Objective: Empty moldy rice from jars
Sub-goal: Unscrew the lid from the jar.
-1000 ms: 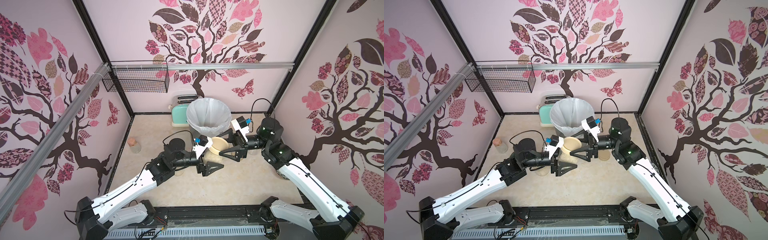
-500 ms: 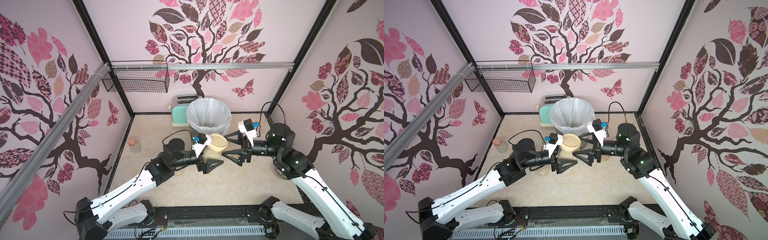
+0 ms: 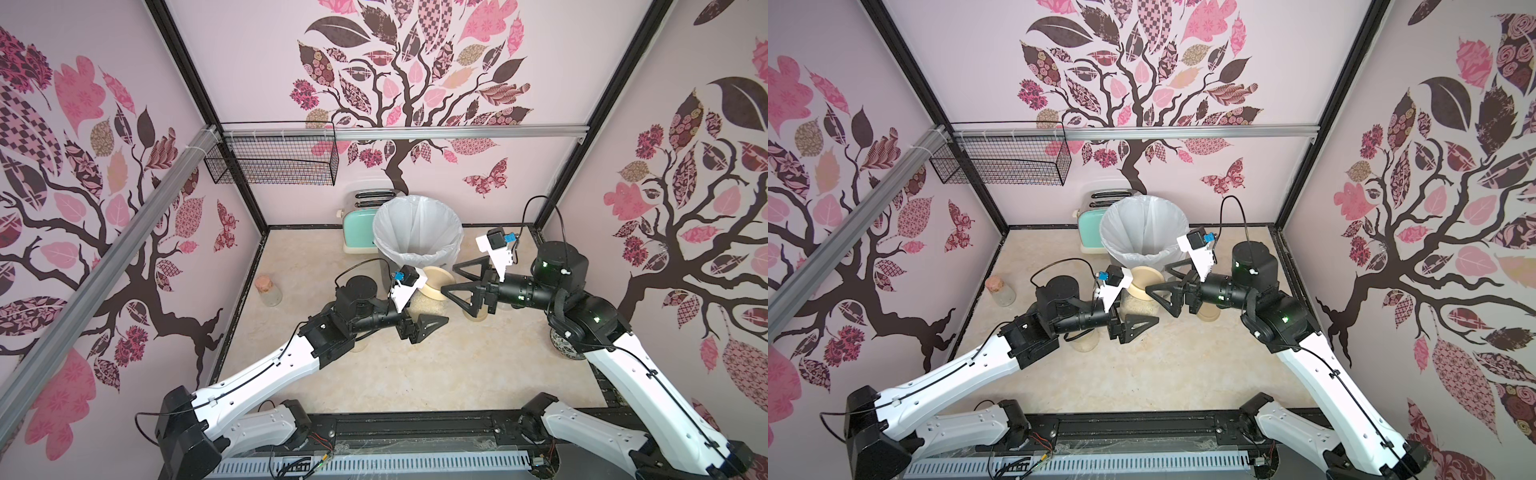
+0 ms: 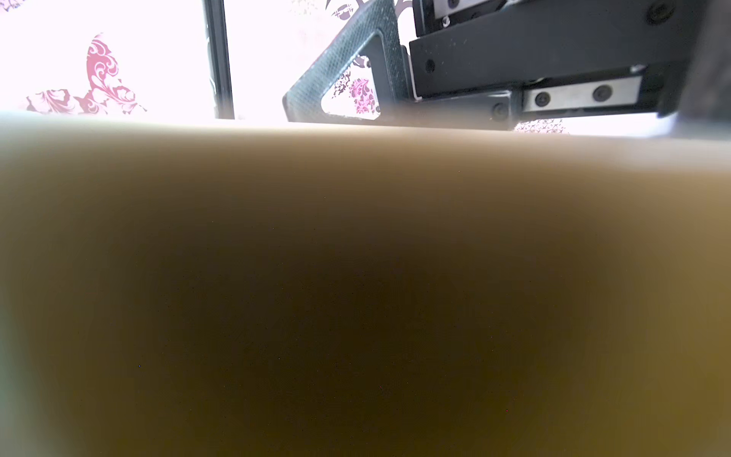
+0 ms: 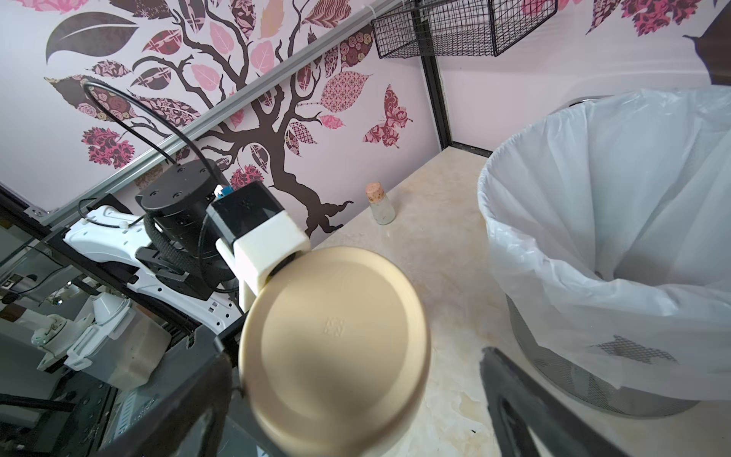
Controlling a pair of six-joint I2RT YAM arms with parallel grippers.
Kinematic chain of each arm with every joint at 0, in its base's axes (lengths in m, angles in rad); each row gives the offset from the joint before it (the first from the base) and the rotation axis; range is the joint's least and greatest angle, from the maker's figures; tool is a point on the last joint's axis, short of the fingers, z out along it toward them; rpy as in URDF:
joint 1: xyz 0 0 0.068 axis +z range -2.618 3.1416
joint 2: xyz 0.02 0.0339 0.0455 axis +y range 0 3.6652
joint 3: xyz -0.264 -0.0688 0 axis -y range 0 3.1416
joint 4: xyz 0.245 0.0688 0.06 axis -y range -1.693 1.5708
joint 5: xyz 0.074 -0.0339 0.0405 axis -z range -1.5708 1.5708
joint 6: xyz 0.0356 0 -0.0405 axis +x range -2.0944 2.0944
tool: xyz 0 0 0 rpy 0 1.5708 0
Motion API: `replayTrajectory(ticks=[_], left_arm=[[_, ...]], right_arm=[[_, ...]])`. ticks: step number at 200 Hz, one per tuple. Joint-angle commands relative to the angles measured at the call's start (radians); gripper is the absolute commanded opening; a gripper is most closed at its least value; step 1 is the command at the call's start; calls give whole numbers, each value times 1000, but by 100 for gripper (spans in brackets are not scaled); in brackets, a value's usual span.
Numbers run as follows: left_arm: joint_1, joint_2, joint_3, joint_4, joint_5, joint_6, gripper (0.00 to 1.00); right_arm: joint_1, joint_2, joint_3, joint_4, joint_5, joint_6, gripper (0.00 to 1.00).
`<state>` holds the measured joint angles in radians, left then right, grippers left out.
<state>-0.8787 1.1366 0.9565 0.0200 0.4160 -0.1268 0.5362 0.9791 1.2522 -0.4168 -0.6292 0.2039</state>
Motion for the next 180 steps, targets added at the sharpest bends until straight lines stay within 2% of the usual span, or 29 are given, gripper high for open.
replayTrajectory(ticks=[1,51,97,140,166,180], left_arm=[[0,-3,28,130,-7,16,66],[1,20,38,133,3,14,66],[1,31,42,133,6,15,66],[1,43,50,133,19,9,66],[1,40,50,133,26,4,66],[1,34,49,164,31,-5,66]], right_arm=[[27,9,30,-5,29,17,100],[63,25,30,0,64,8,100],[65,53,28,-1,39,-13,99],[68,65,20,1,29,-43,88],[68,59,3,28,30,-44,73],[67,53,-18,59,-1,-55,70]])
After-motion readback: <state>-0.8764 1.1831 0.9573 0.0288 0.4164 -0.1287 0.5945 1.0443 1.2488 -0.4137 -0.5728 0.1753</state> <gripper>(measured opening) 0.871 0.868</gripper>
